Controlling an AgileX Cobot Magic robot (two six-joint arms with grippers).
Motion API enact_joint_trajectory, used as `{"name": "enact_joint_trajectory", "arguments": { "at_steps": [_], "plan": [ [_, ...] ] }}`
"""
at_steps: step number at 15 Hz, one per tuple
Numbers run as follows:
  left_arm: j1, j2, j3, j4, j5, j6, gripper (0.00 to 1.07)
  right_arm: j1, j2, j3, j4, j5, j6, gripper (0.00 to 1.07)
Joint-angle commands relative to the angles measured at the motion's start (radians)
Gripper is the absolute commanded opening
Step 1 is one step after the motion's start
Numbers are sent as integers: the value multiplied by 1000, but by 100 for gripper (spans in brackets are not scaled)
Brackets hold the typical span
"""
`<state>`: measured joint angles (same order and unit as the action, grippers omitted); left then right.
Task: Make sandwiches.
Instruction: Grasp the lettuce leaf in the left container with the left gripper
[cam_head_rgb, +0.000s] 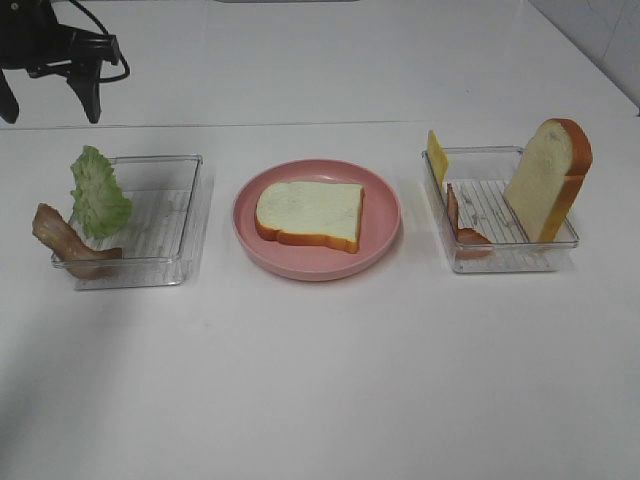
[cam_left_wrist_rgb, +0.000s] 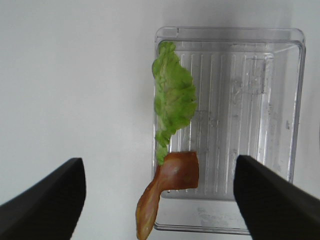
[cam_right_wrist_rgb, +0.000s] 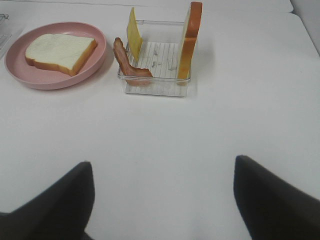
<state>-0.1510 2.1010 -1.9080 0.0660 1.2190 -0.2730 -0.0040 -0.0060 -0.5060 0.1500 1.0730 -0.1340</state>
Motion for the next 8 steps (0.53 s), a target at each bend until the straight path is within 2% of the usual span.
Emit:
{"name": "enact_joint_trajectory", "arguments": {
  "at_steps": [1,8],
  "plan": [
    [-2,67,6,4,68,-8,76,-8,-13,0,0,-7,-7,74],
    [-2,191,3,17,-27,-33,76,-8,-13,0,0,-7,-7,74]
  ]
}}
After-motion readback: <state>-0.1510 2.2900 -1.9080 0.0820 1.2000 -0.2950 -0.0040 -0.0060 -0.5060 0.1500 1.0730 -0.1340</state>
